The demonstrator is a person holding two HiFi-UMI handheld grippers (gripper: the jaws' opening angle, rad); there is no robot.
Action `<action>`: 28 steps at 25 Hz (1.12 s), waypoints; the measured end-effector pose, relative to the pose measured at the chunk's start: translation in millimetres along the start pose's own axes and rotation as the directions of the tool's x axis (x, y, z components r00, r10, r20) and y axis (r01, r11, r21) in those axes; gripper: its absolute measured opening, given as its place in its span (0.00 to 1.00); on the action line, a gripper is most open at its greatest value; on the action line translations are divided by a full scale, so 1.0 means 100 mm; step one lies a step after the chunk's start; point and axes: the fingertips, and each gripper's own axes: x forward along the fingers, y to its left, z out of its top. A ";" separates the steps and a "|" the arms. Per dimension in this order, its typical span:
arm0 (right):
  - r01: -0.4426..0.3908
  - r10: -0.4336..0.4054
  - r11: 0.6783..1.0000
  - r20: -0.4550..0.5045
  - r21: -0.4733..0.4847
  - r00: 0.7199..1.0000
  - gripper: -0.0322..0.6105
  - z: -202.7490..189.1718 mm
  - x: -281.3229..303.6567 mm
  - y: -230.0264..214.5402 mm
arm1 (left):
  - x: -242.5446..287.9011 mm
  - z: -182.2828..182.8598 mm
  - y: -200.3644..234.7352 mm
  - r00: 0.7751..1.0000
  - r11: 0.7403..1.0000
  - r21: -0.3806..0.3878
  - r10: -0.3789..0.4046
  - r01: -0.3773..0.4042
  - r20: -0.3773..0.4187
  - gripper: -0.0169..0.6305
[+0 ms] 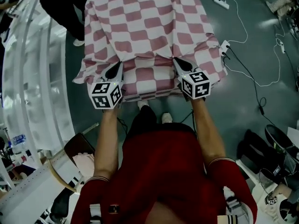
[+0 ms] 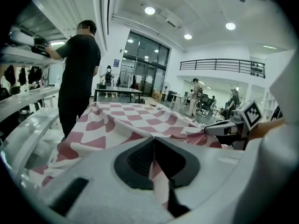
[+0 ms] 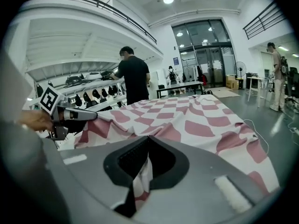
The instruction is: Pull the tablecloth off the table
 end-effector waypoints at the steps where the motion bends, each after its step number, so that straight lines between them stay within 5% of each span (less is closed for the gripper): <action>1: -0.015 0.015 1.000 0.005 -0.004 1.000 0.07 -0.04 -0.09 0.02 | -0.06 -0.03 -0.11 1.000 1.000 0.007 0.003 -0.003 0.003 0.04; 8: -0.093 0.093 0.996 0.050 -0.003 0.994 0.07 -0.47 -0.74 0.26 | -0.65 -0.44 -0.63 0.996 0.998 -0.037 0.051 -0.048 0.069 0.04; 16: -0.145 0.143 0.989 0.081 0.022 0.986 0.07 -0.34 -1.18 0.35 | -0.99 -0.14 -0.92 0.988 0.997 -0.072 0.041 -0.031 0.146 0.04; 28: -0.097 0.089 0.994 0.163 0.042 0.983 0.07 -1.11 -2.05 1.99 | -2.58 -0.90 -1.00 0.962 0.993 -0.053 -0.085 0.102 0.260 0.04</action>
